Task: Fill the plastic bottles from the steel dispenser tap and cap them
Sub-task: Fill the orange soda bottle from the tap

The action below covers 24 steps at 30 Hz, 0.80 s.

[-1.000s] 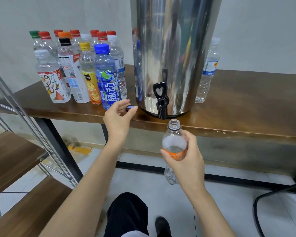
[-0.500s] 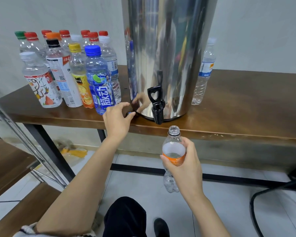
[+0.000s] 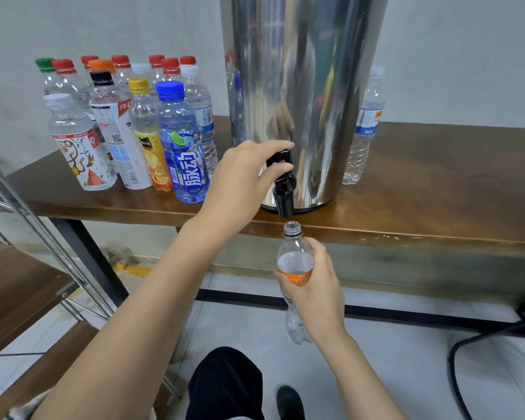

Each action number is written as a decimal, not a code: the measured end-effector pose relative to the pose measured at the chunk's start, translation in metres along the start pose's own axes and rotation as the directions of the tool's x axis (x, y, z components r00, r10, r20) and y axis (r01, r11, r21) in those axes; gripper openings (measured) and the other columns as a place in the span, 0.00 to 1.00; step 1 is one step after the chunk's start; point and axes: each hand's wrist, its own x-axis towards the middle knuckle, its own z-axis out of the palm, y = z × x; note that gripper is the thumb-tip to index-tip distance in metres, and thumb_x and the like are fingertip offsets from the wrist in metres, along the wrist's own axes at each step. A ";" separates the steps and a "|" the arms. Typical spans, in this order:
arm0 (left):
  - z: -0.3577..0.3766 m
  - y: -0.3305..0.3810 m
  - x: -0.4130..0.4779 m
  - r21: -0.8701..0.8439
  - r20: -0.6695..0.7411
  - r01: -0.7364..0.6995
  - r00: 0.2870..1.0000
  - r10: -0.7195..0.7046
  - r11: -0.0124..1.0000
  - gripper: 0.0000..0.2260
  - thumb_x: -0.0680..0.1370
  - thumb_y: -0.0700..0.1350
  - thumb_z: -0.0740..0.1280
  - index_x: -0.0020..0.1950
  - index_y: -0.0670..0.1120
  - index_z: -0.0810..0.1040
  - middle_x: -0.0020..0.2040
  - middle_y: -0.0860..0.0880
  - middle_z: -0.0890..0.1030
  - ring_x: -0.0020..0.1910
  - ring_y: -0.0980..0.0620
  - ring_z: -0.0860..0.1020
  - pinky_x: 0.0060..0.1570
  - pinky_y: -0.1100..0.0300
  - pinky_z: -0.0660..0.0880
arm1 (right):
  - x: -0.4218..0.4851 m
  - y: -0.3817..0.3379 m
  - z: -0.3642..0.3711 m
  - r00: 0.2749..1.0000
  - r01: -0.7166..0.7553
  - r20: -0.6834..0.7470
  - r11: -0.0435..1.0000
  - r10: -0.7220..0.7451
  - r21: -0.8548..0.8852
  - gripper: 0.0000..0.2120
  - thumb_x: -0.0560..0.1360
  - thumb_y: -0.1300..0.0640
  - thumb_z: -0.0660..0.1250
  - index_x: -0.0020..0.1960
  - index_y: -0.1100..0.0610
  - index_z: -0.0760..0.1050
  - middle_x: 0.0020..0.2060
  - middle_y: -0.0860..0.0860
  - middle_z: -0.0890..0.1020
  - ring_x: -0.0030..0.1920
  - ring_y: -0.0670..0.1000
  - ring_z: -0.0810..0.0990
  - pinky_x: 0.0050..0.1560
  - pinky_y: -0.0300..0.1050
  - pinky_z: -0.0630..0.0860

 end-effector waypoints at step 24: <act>0.033 -0.030 -0.043 0.166 -0.372 -0.385 0.828 0.419 0.908 0.01 0.74 0.37 0.75 0.45 0.42 0.86 0.51 0.51 0.85 0.51 0.54 0.80 0.60 0.62 0.67 | 0.012 -0.015 0.011 0.998 0.043 -0.046 0.995 -0.039 0.086 0.34 0.70 0.44 0.76 0.70 0.43 0.63 0.67 0.40 0.72 0.62 0.47 0.75 0.50 0.47 0.75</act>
